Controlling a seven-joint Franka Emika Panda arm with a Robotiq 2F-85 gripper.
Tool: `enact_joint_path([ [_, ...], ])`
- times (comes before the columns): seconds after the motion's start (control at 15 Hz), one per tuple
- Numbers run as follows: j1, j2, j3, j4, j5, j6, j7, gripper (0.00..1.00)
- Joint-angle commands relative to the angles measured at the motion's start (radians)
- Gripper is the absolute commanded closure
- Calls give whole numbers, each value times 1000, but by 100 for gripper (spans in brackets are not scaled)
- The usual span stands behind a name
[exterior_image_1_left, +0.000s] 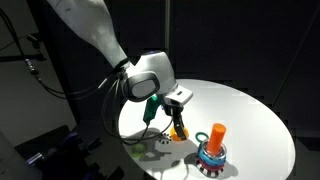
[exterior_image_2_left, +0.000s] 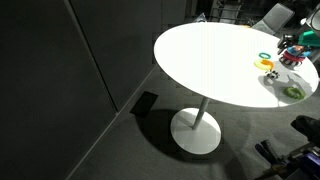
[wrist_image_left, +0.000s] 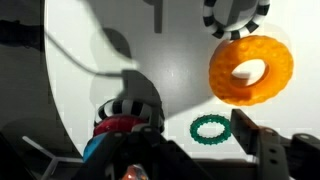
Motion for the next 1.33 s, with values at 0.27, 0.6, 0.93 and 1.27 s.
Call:
enact_joint_path([
  [0.27, -114, -22, 113, 4, -7, -83, -63, 0],
  [0.6, -163, -7, 157, 14, -3, -76, -76, 0],
  [0.93, -199, 8, 191, 31, 9, -69, -89, 0],
  [1.27, -223, 28, 214, 58, 18, -80, -86, 0],
])
